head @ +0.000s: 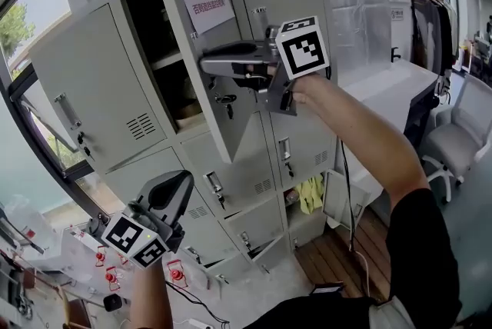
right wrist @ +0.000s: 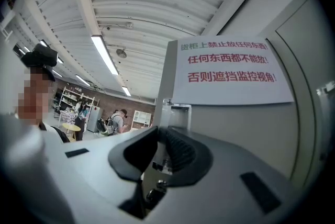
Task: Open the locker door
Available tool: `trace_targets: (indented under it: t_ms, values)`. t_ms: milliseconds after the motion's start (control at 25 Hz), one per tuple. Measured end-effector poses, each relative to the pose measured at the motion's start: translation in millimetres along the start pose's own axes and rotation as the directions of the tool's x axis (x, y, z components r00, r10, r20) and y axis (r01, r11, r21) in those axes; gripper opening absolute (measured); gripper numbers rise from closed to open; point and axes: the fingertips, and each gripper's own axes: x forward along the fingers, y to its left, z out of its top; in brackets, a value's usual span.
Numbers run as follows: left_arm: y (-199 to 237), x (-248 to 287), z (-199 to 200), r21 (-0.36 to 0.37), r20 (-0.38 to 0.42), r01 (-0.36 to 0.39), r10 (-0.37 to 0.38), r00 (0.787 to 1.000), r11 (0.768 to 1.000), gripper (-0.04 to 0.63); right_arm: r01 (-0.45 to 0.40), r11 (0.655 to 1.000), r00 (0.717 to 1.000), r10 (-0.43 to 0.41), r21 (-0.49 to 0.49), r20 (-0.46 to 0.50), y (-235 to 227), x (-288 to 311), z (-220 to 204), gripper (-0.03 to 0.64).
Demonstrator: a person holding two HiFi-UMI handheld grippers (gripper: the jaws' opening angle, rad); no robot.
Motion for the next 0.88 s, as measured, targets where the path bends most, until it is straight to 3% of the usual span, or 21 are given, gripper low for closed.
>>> trace_targets:
  t_ms: [560, 880]
  values:
    - [-41, 37, 3, -0.004, 0.014, -0.029, 0.029, 0.999, 1.0, 0.017, -0.132, 0.991, 0.991, 0.131, 0.022, 0.022, 11, -60, 10, 0.061]
    - [-39, 49, -3, -0.015, 0.014, -0.009, 0.009, 1.0, 1.0, 0.017, -0.183, 0.983, 0.982, 0.182, 0.028, 0.042, 13, -77, 11, 0.062]
